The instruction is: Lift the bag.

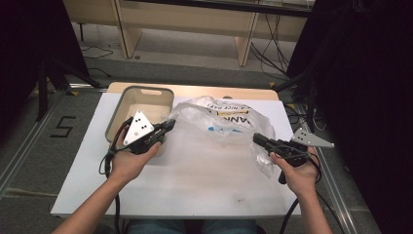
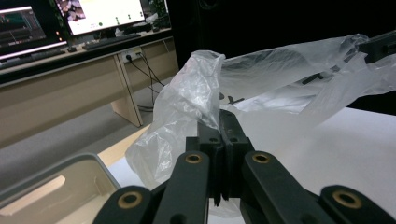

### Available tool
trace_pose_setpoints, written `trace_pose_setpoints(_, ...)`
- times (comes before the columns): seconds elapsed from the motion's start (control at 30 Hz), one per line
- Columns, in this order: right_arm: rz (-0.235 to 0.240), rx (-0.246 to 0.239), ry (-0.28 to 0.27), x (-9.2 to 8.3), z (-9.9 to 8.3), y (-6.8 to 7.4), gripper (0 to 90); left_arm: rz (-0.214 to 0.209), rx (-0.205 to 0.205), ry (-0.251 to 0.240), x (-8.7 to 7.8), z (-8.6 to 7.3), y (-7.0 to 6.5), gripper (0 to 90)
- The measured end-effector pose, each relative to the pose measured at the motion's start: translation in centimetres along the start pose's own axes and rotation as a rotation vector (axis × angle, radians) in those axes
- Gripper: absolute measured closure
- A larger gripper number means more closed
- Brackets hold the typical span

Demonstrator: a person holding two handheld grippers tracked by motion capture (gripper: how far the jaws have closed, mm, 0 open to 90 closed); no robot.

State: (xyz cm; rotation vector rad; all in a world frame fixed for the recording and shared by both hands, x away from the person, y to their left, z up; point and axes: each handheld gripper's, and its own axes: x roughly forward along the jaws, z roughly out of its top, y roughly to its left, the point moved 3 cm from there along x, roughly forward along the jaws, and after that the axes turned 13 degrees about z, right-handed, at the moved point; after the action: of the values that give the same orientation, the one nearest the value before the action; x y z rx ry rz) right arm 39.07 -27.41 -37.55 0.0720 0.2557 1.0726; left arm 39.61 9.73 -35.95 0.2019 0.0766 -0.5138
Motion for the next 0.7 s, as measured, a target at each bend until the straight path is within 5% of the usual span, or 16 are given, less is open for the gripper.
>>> trace_pose_setpoints(0.7, -0.026, -0.019, -0.034, 0.09, 0.86, -0.12, 90.0, 0.021, -0.014, -0.053, 0.34, 0.6, -0.14, 89.1)
